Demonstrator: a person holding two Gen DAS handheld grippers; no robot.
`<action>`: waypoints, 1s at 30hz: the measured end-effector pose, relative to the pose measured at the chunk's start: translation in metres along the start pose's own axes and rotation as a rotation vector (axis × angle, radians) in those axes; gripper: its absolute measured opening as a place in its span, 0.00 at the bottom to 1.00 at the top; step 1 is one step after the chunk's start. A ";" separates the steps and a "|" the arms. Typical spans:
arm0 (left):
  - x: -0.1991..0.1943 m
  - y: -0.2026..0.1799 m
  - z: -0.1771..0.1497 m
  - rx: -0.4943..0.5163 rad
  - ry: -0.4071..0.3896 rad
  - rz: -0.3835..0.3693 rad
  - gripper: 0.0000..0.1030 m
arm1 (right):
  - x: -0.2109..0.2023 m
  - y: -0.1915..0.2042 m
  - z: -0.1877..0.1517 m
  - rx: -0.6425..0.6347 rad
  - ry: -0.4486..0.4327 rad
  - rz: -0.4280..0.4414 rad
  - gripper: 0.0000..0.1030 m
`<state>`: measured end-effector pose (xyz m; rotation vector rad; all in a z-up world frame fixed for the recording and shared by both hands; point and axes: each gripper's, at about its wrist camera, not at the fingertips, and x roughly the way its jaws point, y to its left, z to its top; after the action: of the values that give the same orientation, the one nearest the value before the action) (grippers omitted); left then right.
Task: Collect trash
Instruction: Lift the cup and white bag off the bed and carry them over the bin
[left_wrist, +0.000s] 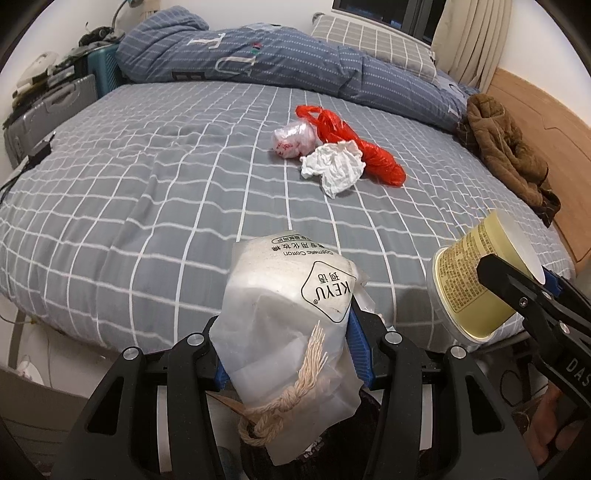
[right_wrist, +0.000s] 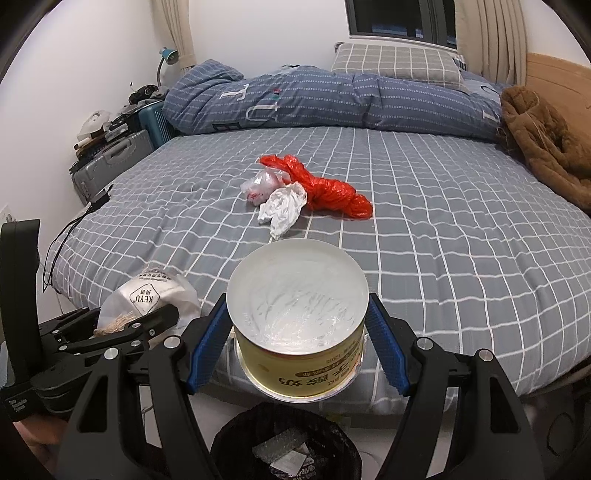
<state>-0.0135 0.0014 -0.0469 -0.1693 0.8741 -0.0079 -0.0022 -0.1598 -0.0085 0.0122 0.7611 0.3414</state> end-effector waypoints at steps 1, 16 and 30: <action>-0.001 0.000 -0.002 0.000 0.002 -0.001 0.48 | -0.001 0.000 -0.002 0.001 0.003 0.000 0.67; -0.007 0.005 -0.051 -0.002 0.071 0.003 0.47 | -0.013 0.004 -0.049 0.023 0.074 -0.010 0.67; -0.001 0.013 -0.111 0.007 0.175 0.025 0.47 | -0.010 0.007 -0.108 0.037 0.188 -0.019 0.67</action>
<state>-0.0993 -0.0014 -0.1180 -0.1530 1.0503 -0.0026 -0.0840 -0.1684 -0.0790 0.0075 0.9527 0.3135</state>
